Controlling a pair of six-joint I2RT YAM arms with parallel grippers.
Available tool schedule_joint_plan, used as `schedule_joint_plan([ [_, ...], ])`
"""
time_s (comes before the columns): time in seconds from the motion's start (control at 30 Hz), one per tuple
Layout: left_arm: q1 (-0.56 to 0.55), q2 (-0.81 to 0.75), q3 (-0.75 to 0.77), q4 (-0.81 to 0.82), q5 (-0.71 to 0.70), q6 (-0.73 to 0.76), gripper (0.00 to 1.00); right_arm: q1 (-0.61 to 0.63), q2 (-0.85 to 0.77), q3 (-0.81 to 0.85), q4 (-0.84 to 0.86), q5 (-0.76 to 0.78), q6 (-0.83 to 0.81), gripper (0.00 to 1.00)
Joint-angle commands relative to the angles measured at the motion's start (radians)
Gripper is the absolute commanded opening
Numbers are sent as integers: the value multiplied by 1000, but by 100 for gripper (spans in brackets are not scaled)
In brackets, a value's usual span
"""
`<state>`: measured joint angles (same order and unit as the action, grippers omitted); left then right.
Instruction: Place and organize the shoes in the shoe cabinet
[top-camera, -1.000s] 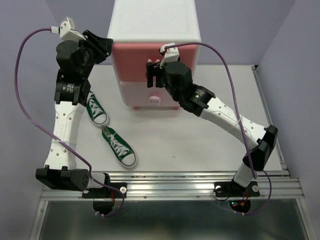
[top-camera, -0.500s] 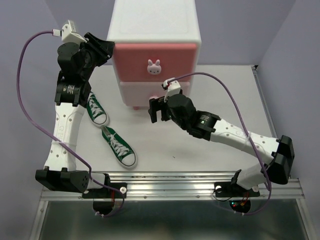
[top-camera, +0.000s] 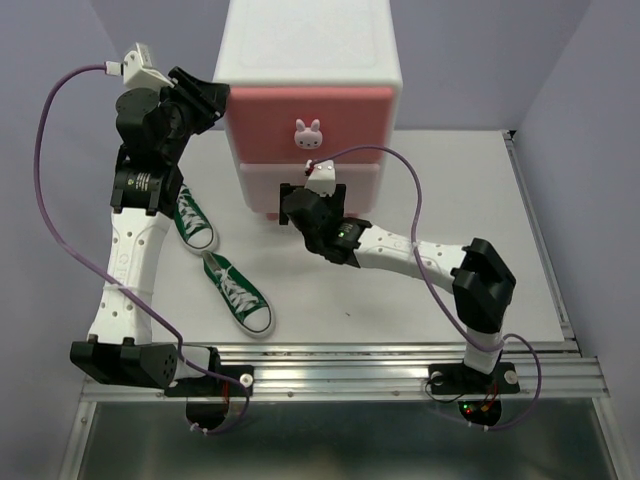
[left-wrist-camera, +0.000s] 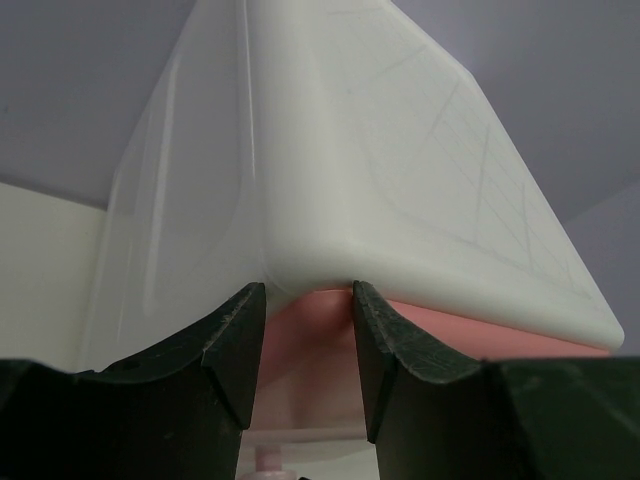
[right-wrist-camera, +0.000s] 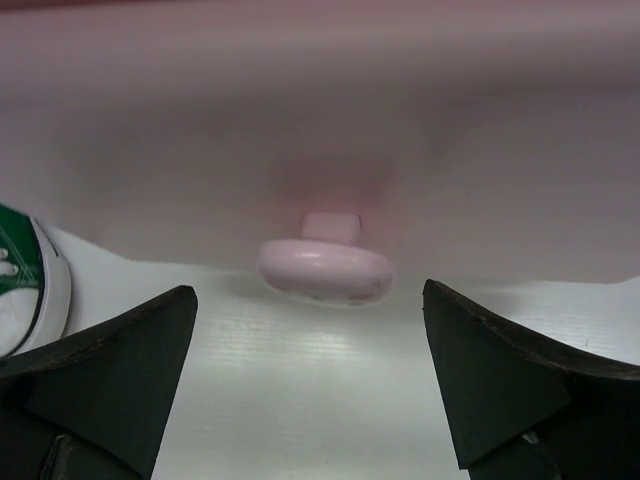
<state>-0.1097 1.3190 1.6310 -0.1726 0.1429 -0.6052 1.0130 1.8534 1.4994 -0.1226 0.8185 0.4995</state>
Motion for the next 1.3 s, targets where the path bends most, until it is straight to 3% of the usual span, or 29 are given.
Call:
schedule_joint_plan([
  [0.0,-12,17,-74,-199,26,36,50,1,24,84,81,177,65,100],
  [0.23,-12,6,-83,-196,29,27,50,1,69,117,83,205,74,99],
  [0.43,-12,-1,-88,-188,32,10,50,-8,90,127,83,214,77,66],
  [0.6,-12,-1,-91,-189,32,21,50,-17,99,139,83,217,68,57],
  [0.7,-12,2,-94,-185,37,21,50,-17,98,133,83,190,59,35],
  [0.83,-12,6,-89,-179,35,19,50,-17,72,101,17,128,100,23],
  [0.93,-12,19,-80,-176,35,24,50,-7,26,41,-52,85,160,18],
  [1.07,-12,32,-74,-169,44,24,50,47,-49,-72,-22,48,136,13],
  [1.27,-12,39,-73,-163,49,21,50,124,-135,-139,-110,25,211,10],
])
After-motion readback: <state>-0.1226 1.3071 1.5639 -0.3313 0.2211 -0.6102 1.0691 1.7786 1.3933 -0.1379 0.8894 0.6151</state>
